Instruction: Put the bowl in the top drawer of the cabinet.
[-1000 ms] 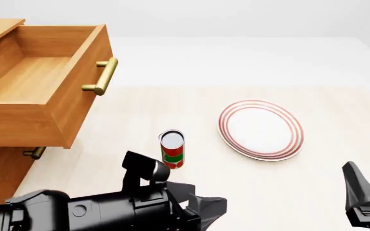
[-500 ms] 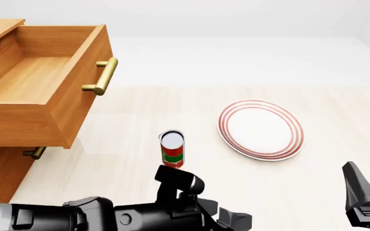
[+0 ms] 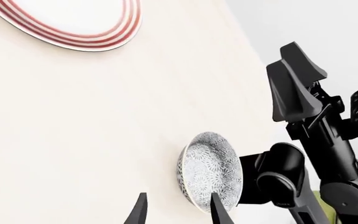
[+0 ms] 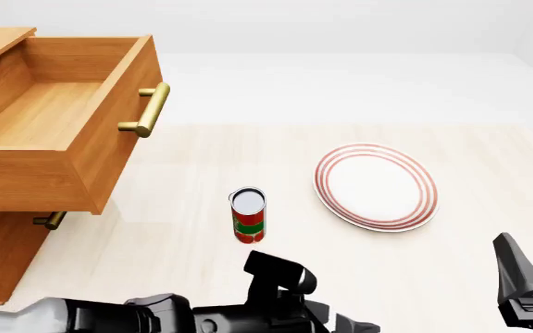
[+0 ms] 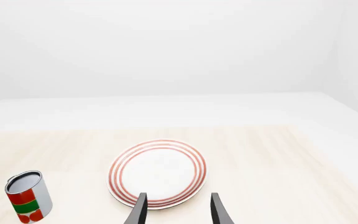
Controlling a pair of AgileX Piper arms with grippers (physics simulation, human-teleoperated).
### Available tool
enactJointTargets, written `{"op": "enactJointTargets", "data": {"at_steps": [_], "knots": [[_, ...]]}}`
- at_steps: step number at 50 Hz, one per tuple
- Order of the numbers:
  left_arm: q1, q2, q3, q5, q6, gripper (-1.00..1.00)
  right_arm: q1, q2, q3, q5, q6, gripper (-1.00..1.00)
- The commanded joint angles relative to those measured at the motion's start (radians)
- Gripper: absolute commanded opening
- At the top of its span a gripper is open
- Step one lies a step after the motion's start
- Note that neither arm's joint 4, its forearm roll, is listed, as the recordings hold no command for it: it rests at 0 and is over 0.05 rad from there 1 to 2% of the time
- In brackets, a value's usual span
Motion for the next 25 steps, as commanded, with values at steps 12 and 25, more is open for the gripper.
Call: {"op": "enactJointTargets", "data": {"at_steps": [12, 25], "knots": [[-0.031, 0.096, -0.027, -0.043, -0.033, 1.0, 0.0, 0.0, 0.0, 0.0, 0.0, 1.0], [-0.042, 0.152, -0.04, -0.072, -0.061, 1.0, 0.0, 0.0, 0.0, 0.0, 0.0, 1.0]]}}
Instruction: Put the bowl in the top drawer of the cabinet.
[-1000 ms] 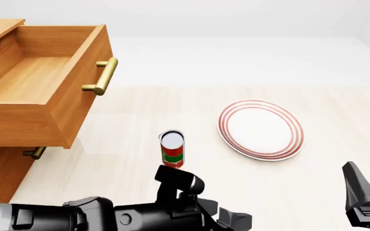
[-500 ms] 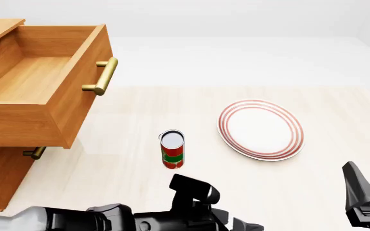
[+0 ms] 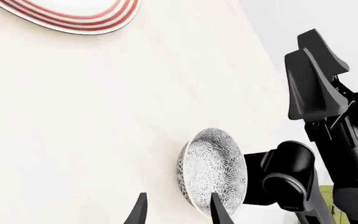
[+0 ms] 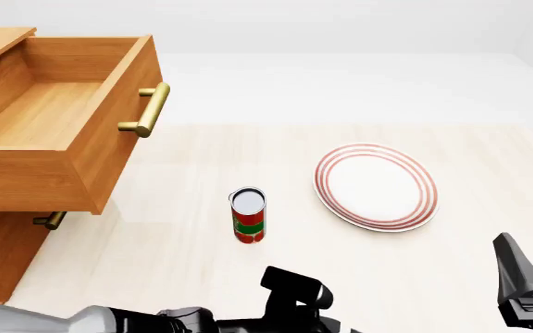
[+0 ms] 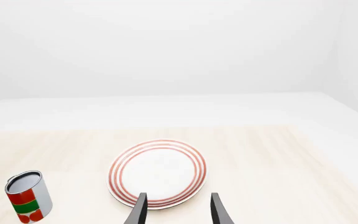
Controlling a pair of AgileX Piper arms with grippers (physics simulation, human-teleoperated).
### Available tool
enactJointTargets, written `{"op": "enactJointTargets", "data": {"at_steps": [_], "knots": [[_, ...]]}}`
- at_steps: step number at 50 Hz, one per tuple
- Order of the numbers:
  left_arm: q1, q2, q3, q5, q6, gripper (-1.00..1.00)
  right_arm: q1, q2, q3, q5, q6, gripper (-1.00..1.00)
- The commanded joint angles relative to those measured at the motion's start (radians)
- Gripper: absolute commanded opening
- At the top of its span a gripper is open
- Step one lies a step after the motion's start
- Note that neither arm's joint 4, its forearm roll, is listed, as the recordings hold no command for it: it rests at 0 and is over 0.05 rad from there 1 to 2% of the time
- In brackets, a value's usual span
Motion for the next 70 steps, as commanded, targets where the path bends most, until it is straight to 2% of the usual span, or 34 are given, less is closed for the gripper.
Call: {"op": "enactJointTargets", "data": {"at_steps": [1, 40, 70], "knots": [[-0.011, 0.047, -0.013, -0.023, -0.019, 1.0, 0.0, 0.0, 0.0, 0.0, 0.0, 1.0], [-0.067, 0.191, -0.116, -0.027, -0.043, 1.0, 0.0, 0.0, 0.0, 0.0, 0.0, 1.0], [-0.088, 0.268, -0.141, -0.064, -0.079, 1.0, 0.0, 0.0, 0.0, 0.0, 0.0, 1.0]]}}
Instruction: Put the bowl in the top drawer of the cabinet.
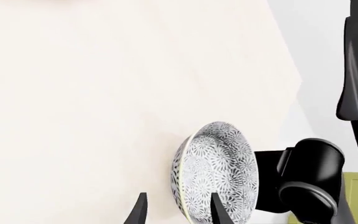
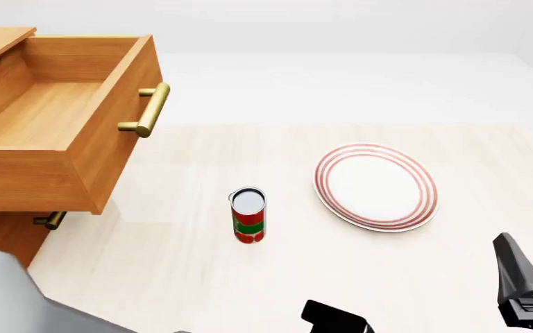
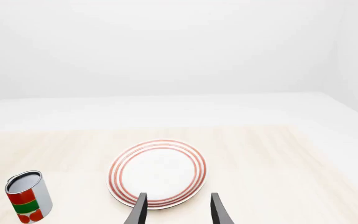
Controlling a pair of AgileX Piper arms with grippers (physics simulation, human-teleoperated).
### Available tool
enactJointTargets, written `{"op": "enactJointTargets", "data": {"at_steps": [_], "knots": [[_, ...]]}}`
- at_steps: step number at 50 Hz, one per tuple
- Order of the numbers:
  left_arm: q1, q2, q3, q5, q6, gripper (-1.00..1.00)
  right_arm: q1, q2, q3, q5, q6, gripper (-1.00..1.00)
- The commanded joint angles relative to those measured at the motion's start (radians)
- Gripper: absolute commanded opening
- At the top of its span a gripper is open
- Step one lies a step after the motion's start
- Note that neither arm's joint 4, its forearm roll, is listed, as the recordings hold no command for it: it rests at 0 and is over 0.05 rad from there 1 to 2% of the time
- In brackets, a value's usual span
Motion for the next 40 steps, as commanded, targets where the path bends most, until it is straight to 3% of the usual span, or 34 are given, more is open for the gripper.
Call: {"op": "enactJointTargets", "data": {"at_steps": [1, 40], "knots": [[-0.008, 0.026, -0.008, -0.013, -0.013, 1.0, 0.0, 0.0, 0.0, 0.0, 0.0, 1.0], [-0.033, 0.098, -0.027, -0.056, -0.051, 1.0, -0.004, -0.001, 0.0, 0.001, 0.0, 1.0]]}}
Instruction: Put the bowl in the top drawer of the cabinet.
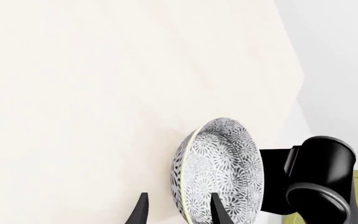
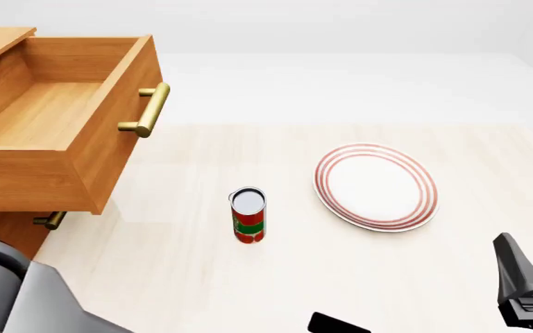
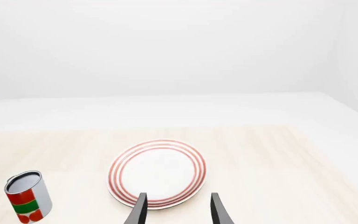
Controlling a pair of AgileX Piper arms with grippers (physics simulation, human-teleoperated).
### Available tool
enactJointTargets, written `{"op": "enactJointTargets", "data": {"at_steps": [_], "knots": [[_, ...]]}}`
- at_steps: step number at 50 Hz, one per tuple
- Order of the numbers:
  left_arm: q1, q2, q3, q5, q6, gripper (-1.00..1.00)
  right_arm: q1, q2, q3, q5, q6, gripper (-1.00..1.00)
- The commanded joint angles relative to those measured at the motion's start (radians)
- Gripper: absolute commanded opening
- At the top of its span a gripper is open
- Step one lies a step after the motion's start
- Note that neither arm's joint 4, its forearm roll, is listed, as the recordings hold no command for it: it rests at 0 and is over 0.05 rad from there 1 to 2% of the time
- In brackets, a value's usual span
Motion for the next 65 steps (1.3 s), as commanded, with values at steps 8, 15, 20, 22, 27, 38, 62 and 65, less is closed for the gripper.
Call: {"op": "enactJointTargets", "data": {"at_steps": [8, 15, 20, 22, 27, 38, 62, 65], "knots": [[0.014, 0.025, -0.012, -0.008, -0.011, -1.0, -0.003, 0.002, 0.0, -0.002, 0.0, 1.0], [0.028, 0.009, -0.005, 0.003, -0.004, -1.0, -0.003, 0.002, 0.001, -0.002, 0.0, 1.0], [0.04, -0.013, 0.004, 0.014, 0.002, -1.0, -0.003, 0.002, 0.0, -0.002, 0.0, 1.0], [0.042, -0.021, 0.007, 0.018, 0.005, -1.0, -0.003, 0.001, 0.0, -0.001, 0.0, 1.0], [0.045, -0.047, 0.016, 0.029, 0.01, -1.0, -0.003, 0.0, 0.0, 0.0, 0.0, 1.0], [0.063, -0.127, 0.04, 0.066, 0.028, -1.0, -0.003, 0.0, 0.0, 0.0, 0.0, 1.0], [0.125, -0.302, 0.095, 0.141, 0.078, -1.0, -0.003, -0.006, 0.001, 0.004, -0.001, 1.0], [0.132, -0.323, 0.094, 0.155, 0.086, -1.0, -0.003, -0.006, 0.001, 0.005, 0.0, 1.0]]}}
